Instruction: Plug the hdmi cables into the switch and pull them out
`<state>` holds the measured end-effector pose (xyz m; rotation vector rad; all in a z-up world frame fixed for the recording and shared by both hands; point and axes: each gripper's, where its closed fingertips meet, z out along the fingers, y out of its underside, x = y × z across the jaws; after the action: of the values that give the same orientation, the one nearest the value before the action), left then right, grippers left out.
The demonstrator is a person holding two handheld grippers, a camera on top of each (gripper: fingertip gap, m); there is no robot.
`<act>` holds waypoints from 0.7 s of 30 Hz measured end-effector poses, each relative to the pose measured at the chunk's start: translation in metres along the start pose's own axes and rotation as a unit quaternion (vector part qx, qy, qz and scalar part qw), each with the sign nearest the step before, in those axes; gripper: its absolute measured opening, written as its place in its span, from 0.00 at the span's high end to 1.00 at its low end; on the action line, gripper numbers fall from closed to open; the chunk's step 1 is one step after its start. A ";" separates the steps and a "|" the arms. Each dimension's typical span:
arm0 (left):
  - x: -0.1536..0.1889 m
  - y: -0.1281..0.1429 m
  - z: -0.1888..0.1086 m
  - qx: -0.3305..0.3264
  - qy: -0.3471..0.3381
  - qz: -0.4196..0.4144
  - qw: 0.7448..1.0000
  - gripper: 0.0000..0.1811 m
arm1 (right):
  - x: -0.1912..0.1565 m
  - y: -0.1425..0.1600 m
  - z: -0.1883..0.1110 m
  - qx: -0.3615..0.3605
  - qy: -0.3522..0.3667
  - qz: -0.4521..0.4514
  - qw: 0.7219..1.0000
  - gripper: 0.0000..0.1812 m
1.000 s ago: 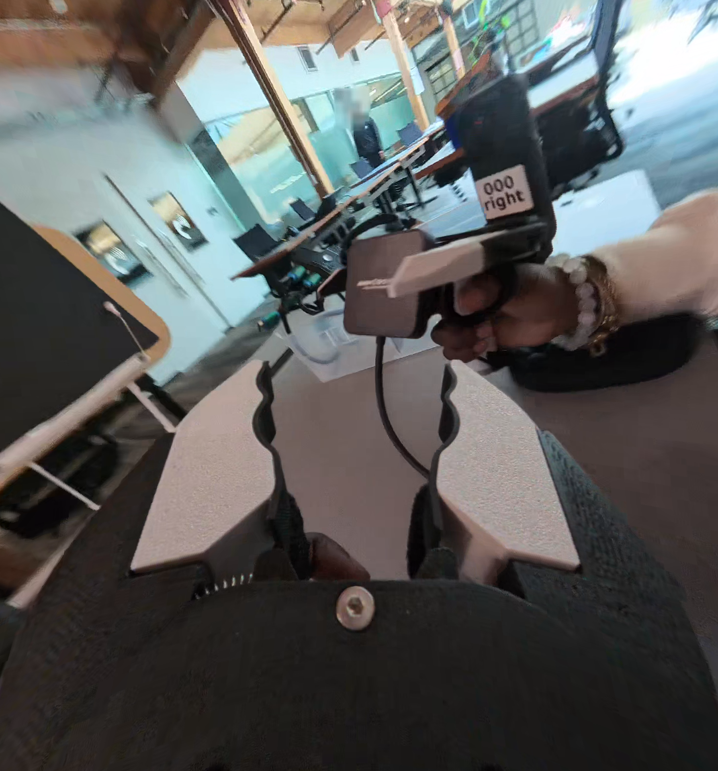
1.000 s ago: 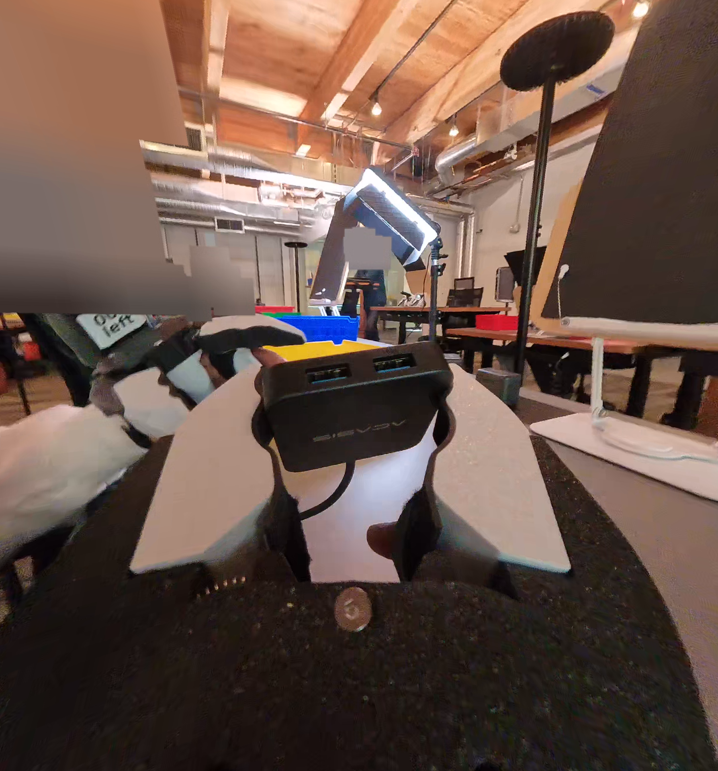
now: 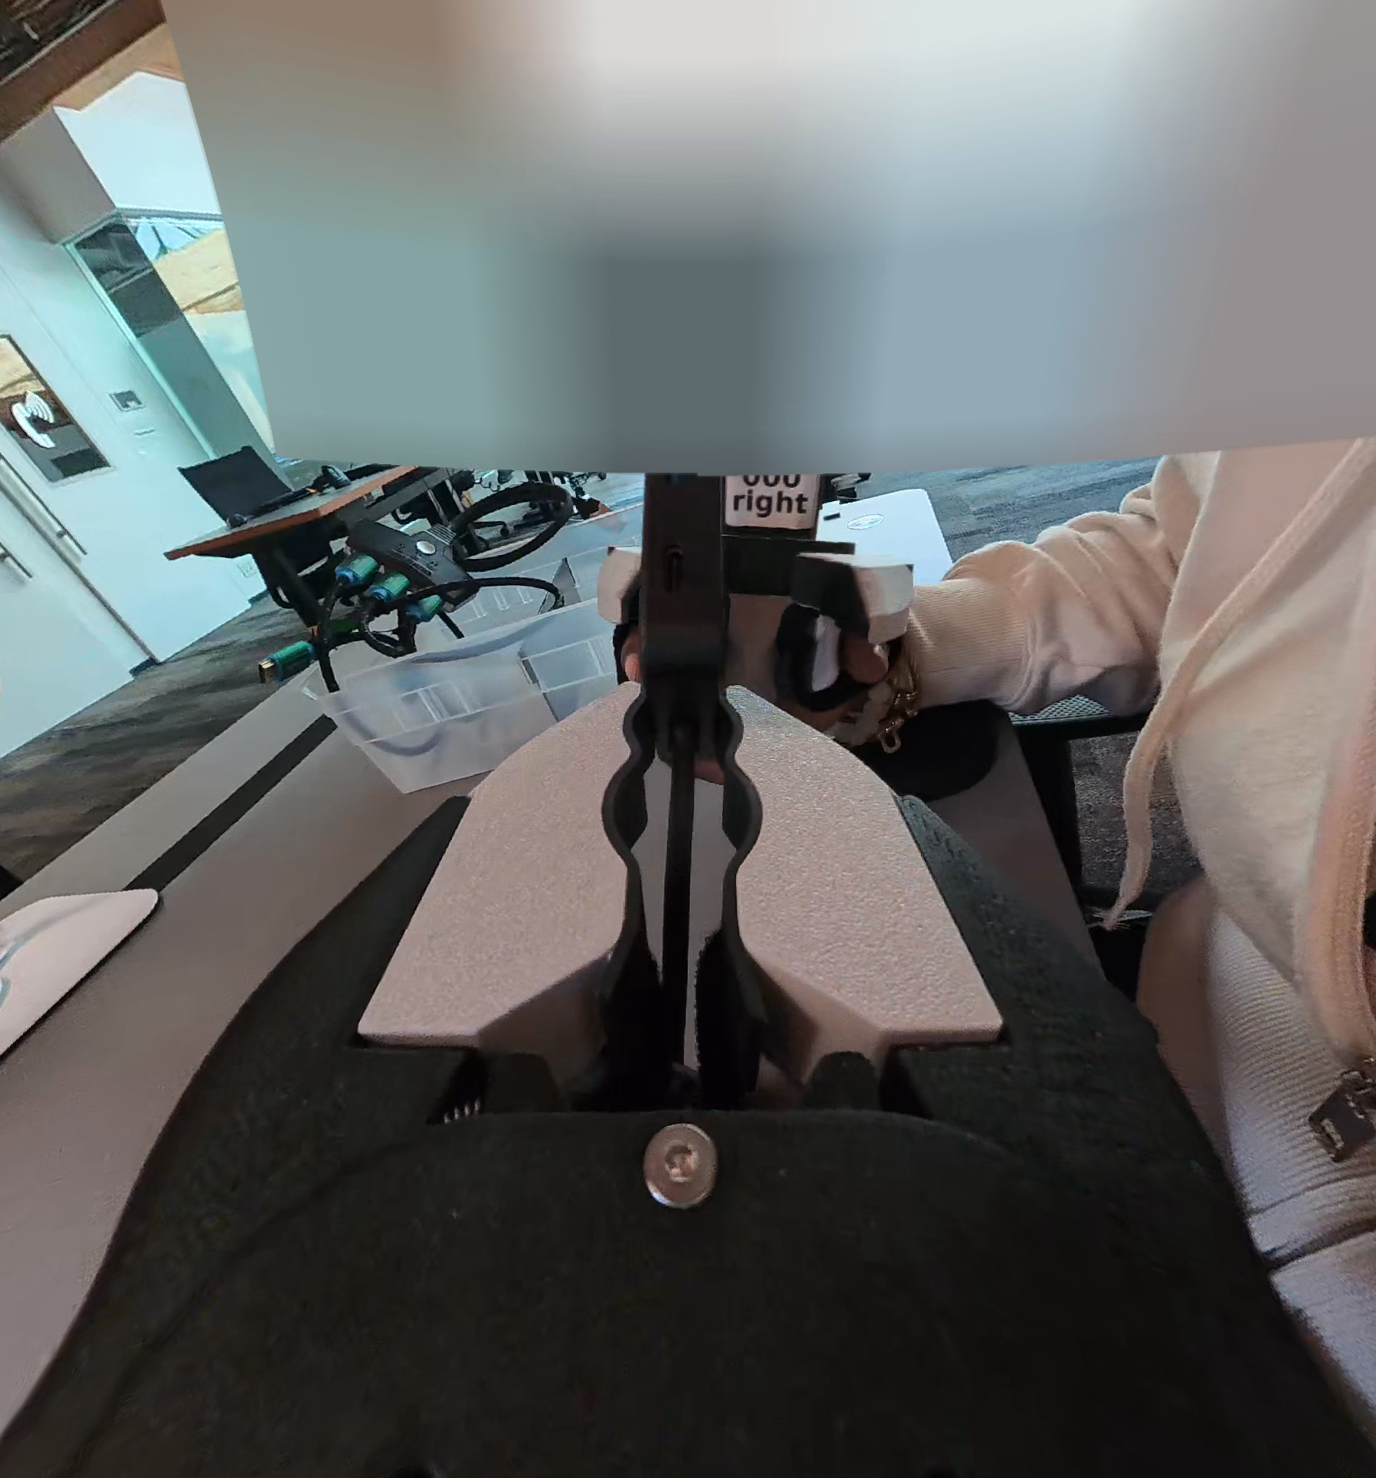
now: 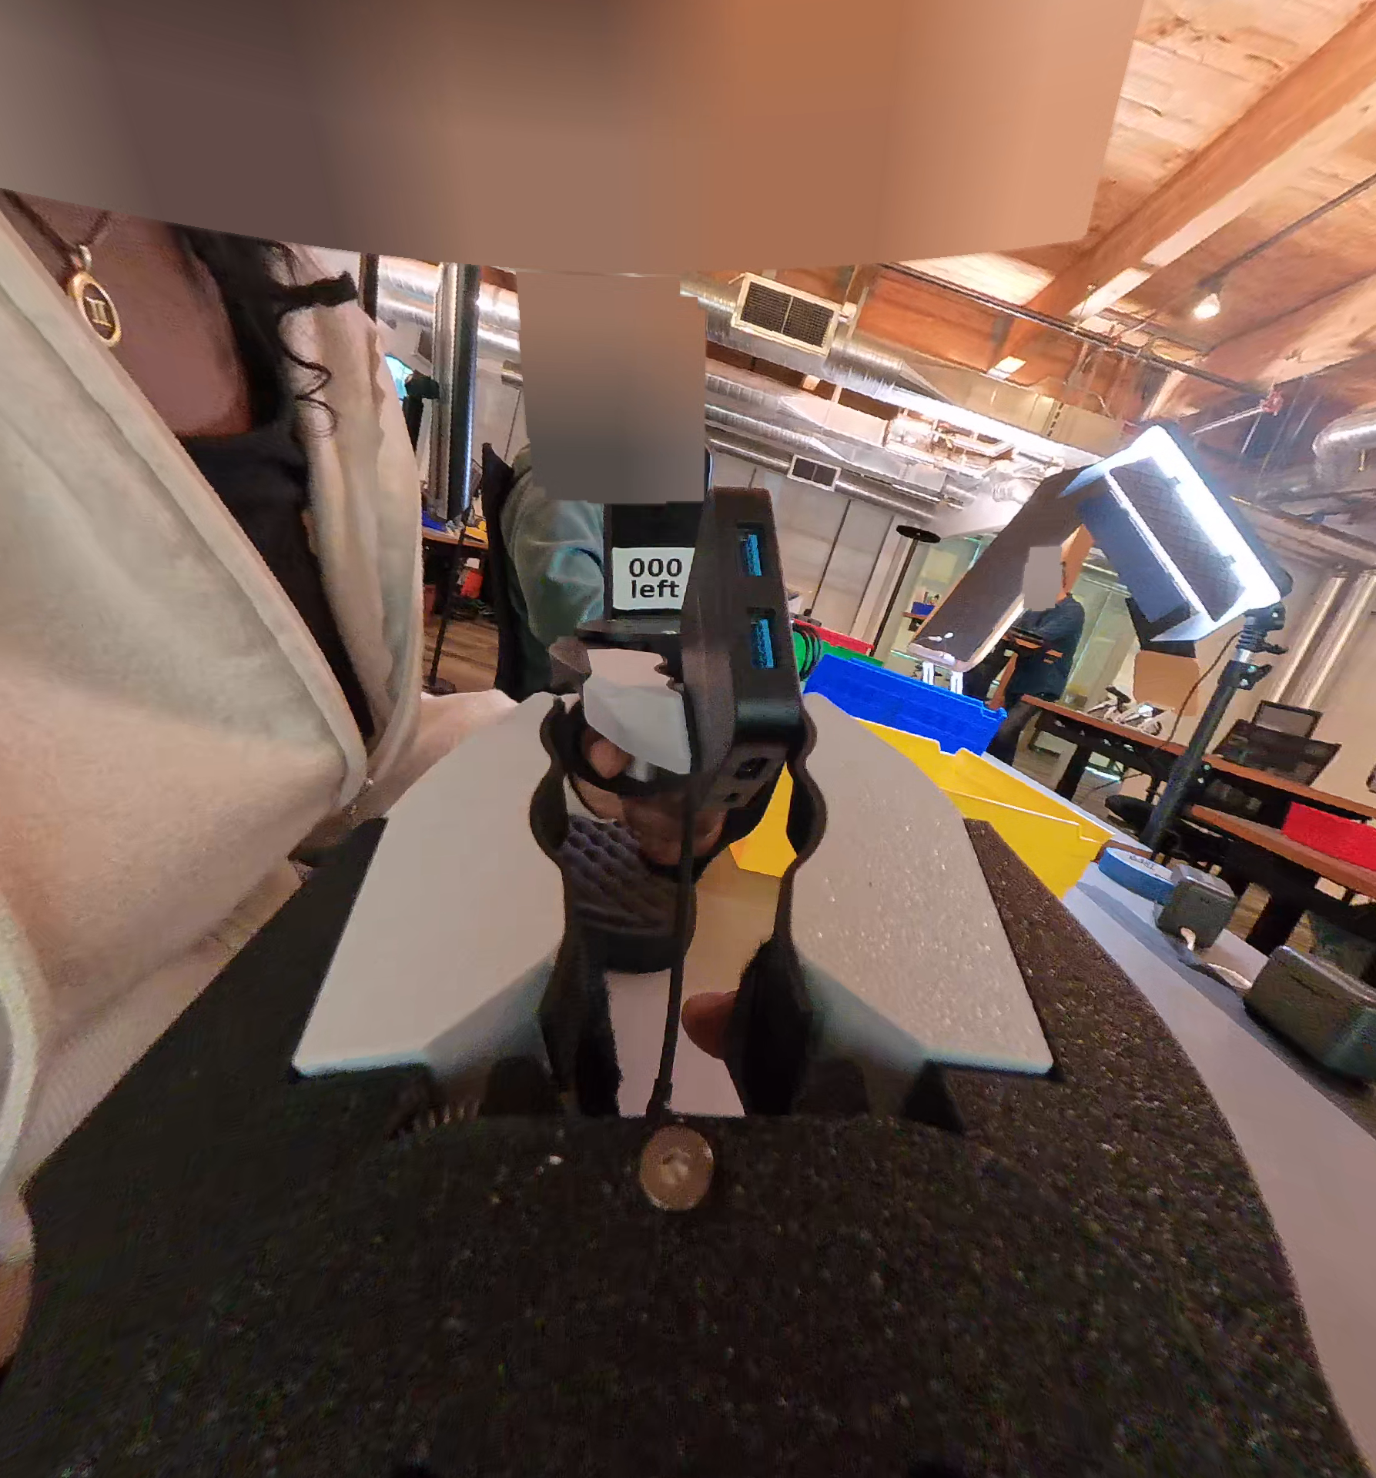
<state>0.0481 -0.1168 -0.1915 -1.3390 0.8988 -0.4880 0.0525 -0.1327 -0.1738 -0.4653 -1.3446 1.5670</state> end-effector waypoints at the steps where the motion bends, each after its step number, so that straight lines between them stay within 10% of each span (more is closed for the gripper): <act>1: -0.002 0.001 0.001 0.001 -0.006 -0.016 1.000 0.92 | 0.004 0.002 0.000 -0.005 0.013 -0.002 1.000 0.71; 9: 0.002 0.030 0.014 -0.002 0.097 -0.316 0.944 0.92 | 0.032 0.022 -0.005 -0.060 0.059 0.126 0.988 0.89; 13: -0.044 0.041 0.005 -0.058 -0.118 -0.094 0.987 0.74 | 0.067 0.042 -0.026 -0.059 0.165 0.239 0.955 0.93; 15: -0.058 0.033 -0.001 -0.094 -0.225 0.098 0.965 0.66 | 0.085 0.054 -0.041 -0.034 0.210 0.327 0.921 0.93; 21: -0.066 0.068 0.025 -0.313 -0.287 0.525 0.737 0.64 | 0.091 0.066 -0.044 -0.010 0.214 0.425 0.880 0.93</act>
<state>0.0167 -0.0376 -0.2396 -1.1896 1.1485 1.1569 0.0192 -0.0264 -0.2206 -1.4712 -0.8271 1.9614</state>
